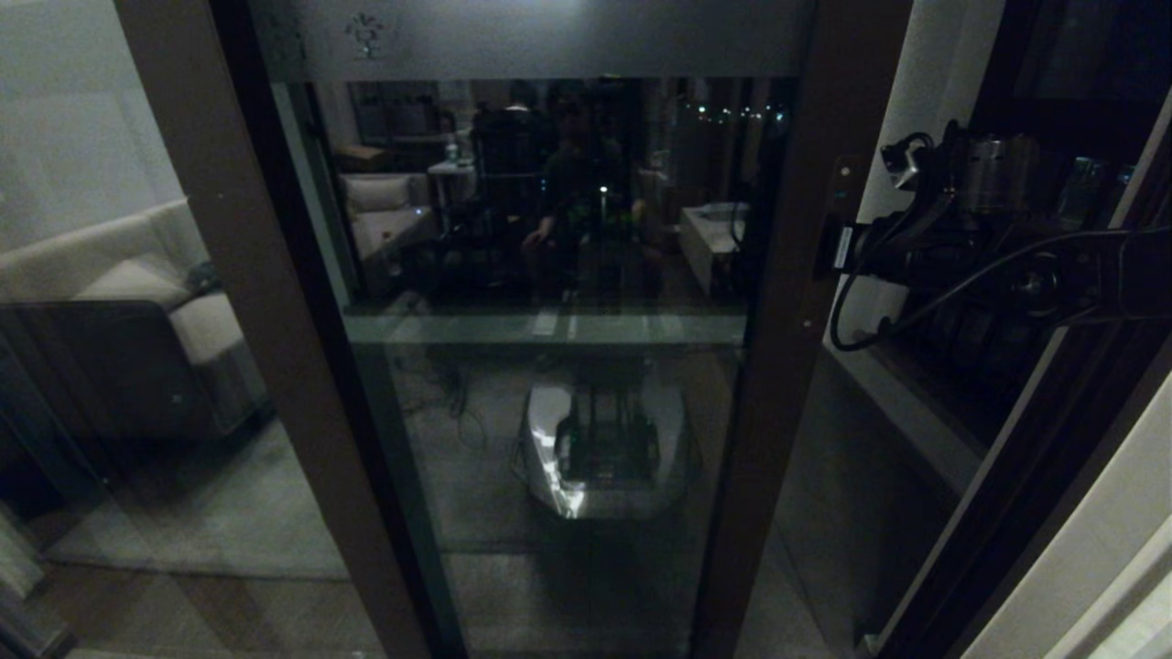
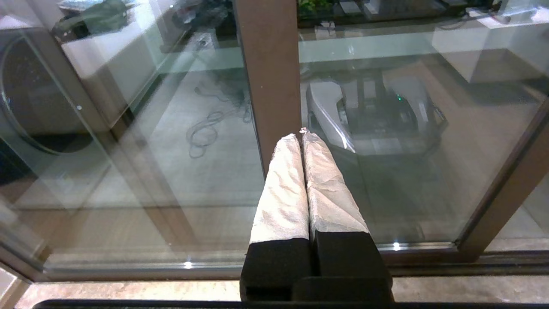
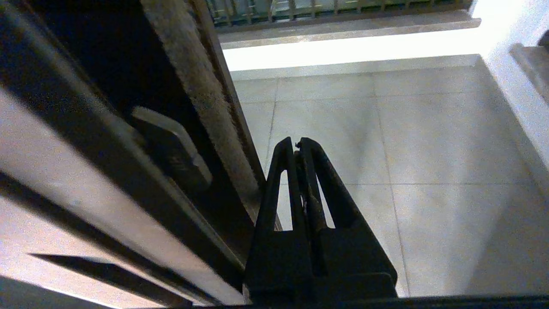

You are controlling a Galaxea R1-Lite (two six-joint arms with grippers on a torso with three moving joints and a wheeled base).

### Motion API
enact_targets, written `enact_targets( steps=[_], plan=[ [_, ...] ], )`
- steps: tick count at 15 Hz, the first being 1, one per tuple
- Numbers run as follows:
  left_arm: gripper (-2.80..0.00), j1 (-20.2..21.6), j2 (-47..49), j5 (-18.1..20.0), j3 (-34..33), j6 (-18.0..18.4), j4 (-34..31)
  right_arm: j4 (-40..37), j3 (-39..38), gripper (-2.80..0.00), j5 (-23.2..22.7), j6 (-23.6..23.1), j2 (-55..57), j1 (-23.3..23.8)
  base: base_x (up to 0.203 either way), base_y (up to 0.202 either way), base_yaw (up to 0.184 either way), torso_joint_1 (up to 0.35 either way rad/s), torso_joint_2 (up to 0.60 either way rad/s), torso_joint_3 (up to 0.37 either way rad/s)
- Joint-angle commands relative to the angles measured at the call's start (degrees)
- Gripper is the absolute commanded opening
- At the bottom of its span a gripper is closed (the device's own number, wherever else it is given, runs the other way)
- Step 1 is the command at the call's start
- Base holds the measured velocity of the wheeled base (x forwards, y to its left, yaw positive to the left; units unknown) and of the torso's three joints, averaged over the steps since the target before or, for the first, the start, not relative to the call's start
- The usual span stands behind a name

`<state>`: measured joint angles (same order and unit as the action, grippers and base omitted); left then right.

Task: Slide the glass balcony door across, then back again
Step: Open the slid door

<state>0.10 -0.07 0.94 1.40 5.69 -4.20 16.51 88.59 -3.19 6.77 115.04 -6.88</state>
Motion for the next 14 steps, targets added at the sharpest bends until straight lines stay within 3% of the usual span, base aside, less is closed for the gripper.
enact_targets(
  steps=[1,4,14],
  plan=[
    [-2.80,-0.01,-0.01,-0.04,0.00,0.02,-0.02,0.19,0.71,-2.80,0.57,0.08,0.71,-0.59,0.000,0.000,0.000,0.000,0.00,0.000],
    [-2.80,-0.01,-0.01,-0.04,0.00,0.02,-0.02,0.19,2.89,-2.80,3.07,0.03,2.28,-1.98,0.000,0.000,0.000,0.000,0.00,0.000],
    [-2.80,-0.01,-0.01,-0.06,0.00,0.02,-0.02,0.19,4.86,-2.80,3.19,0.00,3.81,-4.39,0.000,0.000,0.000,0.000,0.00,0.000]
  ],
)
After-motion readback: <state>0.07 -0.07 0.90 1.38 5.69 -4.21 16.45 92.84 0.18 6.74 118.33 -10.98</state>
